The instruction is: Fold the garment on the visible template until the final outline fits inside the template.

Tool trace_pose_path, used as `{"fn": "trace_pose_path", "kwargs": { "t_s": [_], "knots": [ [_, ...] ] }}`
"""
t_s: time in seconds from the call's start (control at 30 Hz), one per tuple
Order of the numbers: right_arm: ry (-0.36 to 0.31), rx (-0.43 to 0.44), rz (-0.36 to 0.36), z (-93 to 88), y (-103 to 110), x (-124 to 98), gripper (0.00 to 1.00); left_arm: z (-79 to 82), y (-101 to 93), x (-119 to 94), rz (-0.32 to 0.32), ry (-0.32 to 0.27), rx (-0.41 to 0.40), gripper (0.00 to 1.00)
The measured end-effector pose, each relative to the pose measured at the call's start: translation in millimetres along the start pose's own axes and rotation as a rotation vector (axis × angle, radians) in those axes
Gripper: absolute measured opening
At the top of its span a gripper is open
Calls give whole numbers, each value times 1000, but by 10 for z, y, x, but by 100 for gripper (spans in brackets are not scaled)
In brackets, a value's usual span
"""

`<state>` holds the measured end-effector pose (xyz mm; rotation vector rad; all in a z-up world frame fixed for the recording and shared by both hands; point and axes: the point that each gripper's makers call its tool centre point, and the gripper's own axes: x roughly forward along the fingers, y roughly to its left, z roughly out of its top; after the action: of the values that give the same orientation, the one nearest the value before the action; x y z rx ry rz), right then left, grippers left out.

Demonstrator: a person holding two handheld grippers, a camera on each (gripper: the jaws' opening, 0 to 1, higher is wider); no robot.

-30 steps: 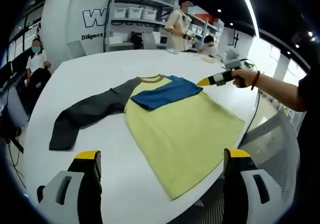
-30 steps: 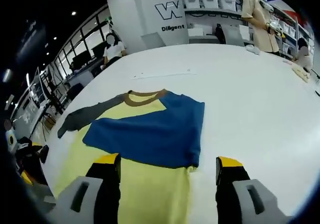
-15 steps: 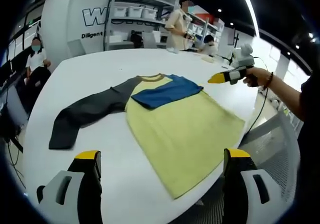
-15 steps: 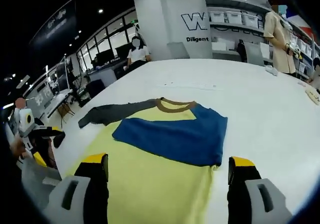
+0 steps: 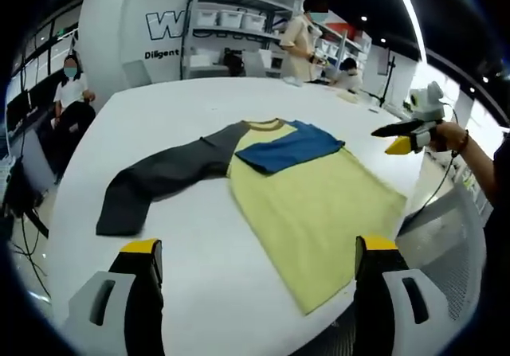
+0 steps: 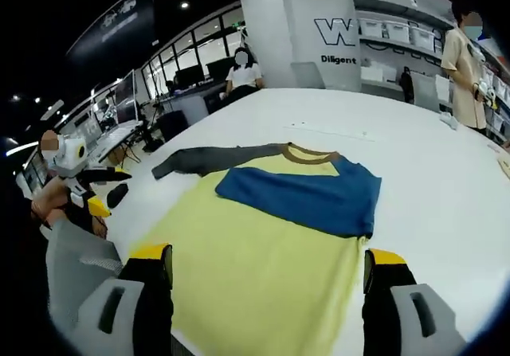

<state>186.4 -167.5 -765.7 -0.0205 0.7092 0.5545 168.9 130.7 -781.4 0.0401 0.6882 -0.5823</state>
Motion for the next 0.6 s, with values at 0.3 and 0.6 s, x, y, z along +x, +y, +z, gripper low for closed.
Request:
{"fn": "trace_pose_path", "kwargs": {
  "t_s": [0.3, 0.6],
  "knots": [
    [-16, -57, 40, -80, 197, -147, 99, 2, 402, 42, 81, -1, -57, 97],
    [-12, -94, 33, -137, 248, -227, 99, -23, 864, 146, 171, 2, -145, 94]
  ]
}}
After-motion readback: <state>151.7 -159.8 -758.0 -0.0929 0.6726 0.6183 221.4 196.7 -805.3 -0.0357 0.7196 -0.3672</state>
